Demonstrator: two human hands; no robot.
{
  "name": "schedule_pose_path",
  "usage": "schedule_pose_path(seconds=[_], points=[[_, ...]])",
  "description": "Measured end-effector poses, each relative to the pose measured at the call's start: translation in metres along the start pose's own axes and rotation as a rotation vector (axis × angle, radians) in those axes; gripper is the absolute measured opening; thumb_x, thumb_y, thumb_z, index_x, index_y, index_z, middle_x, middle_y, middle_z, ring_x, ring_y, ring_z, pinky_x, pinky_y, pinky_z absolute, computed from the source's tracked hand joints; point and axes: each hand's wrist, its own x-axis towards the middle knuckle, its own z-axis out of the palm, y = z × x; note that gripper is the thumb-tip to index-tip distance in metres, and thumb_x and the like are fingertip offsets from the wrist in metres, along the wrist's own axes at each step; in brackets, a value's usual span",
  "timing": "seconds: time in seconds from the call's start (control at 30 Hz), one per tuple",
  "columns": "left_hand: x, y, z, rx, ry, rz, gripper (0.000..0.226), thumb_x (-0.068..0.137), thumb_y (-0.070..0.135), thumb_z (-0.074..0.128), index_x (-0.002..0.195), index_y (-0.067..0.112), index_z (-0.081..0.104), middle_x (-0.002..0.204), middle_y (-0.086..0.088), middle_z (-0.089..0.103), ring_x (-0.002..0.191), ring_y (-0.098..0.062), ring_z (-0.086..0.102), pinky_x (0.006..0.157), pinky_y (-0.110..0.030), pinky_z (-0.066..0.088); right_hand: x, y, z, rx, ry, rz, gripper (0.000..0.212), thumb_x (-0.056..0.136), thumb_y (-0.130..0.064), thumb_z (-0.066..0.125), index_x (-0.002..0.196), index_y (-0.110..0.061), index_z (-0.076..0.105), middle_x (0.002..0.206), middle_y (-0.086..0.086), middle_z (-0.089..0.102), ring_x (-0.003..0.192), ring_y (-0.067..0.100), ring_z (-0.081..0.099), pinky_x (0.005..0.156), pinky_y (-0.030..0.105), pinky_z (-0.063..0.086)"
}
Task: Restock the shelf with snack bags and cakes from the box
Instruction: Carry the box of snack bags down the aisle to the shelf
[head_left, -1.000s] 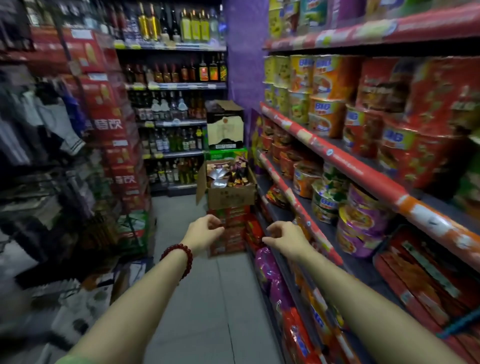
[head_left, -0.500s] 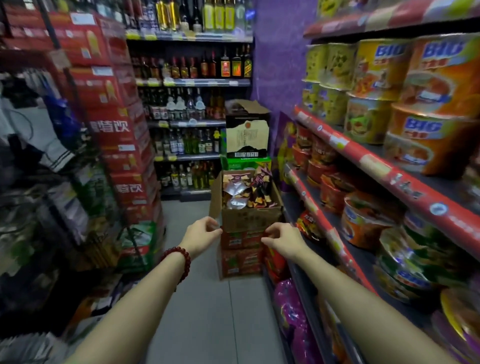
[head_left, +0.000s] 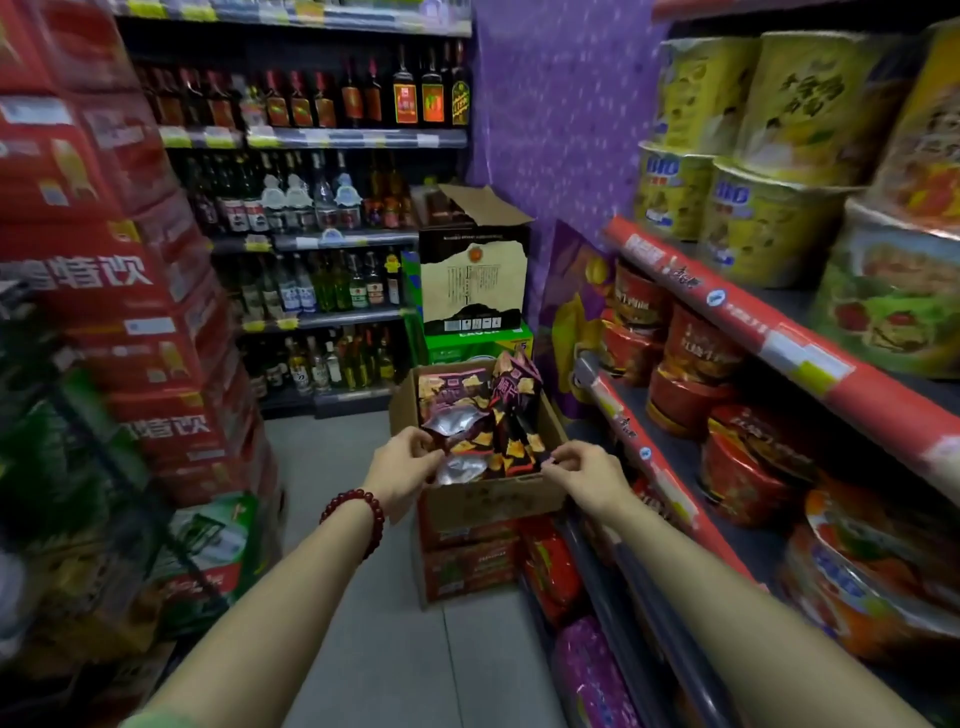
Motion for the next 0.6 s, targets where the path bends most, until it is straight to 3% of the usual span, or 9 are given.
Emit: schedule_pose_path(seconds=[0.1, 0.17, 0.27, 0.43, 0.6], points=[[0.052, -0.005, 0.003, 0.018, -0.007, -0.026, 0.029, 0.092, 0.027, 0.059, 0.116, 0.012, 0.055, 0.097, -0.002, 0.057, 0.089, -0.018, 0.057, 0.077, -0.028, 0.047, 0.053, 0.006, 0.0, -0.009, 0.009, 0.019, 0.033, 0.09, -0.031, 0.063, 0.115, -0.009, 0.063, 0.095, 0.002, 0.063, 0.098, 0.02, 0.061, 0.086, 0.031, 0.048], [0.086, -0.008, 0.006, 0.02, -0.009, -0.062, 0.027, 0.091, 0.027, 0.06, 0.114, 0.013, 0.055, 0.096, -0.002, 0.056, 0.098, -0.023, 0.058, 0.084, -0.032, 0.047, 0.09, 0.01, 0.0, 0.009, 0.012, 0.037, 0.035, 0.091, -0.031, 0.062, 0.117, -0.008, 0.061, 0.097, 0.003, 0.063, 0.09, 0.016, 0.06, 0.08, 0.027, 0.045], [0.132, -0.009, 0.011, 0.036, -0.023, -0.107, 0.025, 0.092, 0.027, 0.06, 0.112, 0.014, 0.053, 0.098, -0.004, 0.055, 0.096, -0.021, 0.056, 0.082, -0.03, 0.046, 0.148, 0.015, 0.002, 0.01, -0.003, 0.058, 0.037, 0.092, -0.031, 0.06, 0.12, -0.007, 0.059, 0.11, 0.01, 0.065, 0.101, 0.022, 0.059, 0.085, 0.029, 0.045], [0.194, -0.021, 0.018, 0.026, -0.051, -0.168, 0.035, 0.09, 0.028, 0.061, 0.118, 0.008, 0.053, 0.096, -0.003, 0.056, 0.094, -0.02, 0.055, 0.086, -0.034, 0.047, 0.214, 0.024, 0.014, 0.035, 0.031, 0.122, 0.038, 0.093, -0.029, 0.059, 0.123, -0.006, 0.057, 0.116, 0.014, 0.064, 0.11, 0.028, 0.058, 0.089, 0.032, 0.043], [0.24, -0.046, 0.035, -0.021, -0.069, -0.246, 0.053, 0.089, 0.03, 0.063, 0.132, 0.006, 0.044, 0.126, -0.014, 0.056, 0.115, -0.028, 0.055, 0.092, -0.035, 0.045, 0.254, 0.057, 0.029, 0.052, 0.065, 0.181, 0.037, 0.093, -0.027, 0.058, 0.124, -0.005, 0.055, 0.116, 0.014, 0.063, 0.109, 0.029, 0.057, 0.083, 0.029, 0.041]])
